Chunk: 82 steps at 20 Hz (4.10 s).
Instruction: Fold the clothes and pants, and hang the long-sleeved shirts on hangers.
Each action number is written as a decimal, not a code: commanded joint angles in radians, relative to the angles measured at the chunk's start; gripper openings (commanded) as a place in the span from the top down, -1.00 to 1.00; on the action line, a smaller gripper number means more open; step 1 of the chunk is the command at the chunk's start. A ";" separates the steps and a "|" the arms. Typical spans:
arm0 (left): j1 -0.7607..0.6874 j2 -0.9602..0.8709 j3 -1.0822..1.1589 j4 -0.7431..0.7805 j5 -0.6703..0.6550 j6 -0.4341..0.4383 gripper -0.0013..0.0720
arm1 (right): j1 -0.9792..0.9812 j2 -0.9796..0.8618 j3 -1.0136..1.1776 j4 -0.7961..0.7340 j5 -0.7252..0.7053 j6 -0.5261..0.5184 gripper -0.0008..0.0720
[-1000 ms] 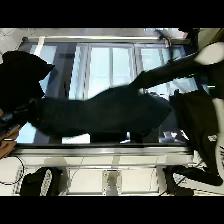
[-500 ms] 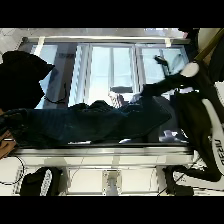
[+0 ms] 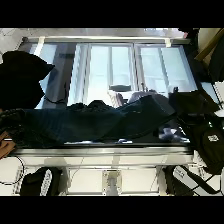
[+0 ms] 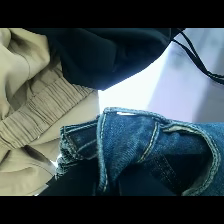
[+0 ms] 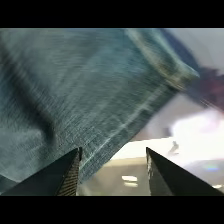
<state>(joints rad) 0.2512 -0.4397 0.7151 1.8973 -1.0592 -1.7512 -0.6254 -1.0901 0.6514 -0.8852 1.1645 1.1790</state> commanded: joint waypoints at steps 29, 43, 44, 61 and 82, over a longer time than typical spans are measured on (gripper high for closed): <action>-0.002 -0.502 0.659 -0.206 0.301 0.017 0.89 | 0.109 -0.223 0.916 0.613 -0.159 -0.029 0.91; 0.251 -0.529 0.710 -0.407 -0.050 0.038 0.88 | 0.089 -0.161 1.038 0.176 0.230 -0.012 0.91; 0.278 -0.461 0.594 -0.407 -0.061 0.039 0.88 | 0.089 -0.124 0.964 0.169 0.245 -0.040 0.91; 0.457 -0.247 -0.038 -0.040 -0.292 0.118 0.88 | 0.089 0.161 -0.100 -0.179 0.282 -0.114 0.91; 0.509 -0.315 0.200 -0.224 0.005 0.079 -0.95 | 0.902 -0.835 0.954 0.135 0.069 -0.037 -0.09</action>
<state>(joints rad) 0.7589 -0.7441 0.9092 1.6917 -1.0710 -1.6722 0.1299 -1.6695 1.3773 -0.7078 1.2480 1.1194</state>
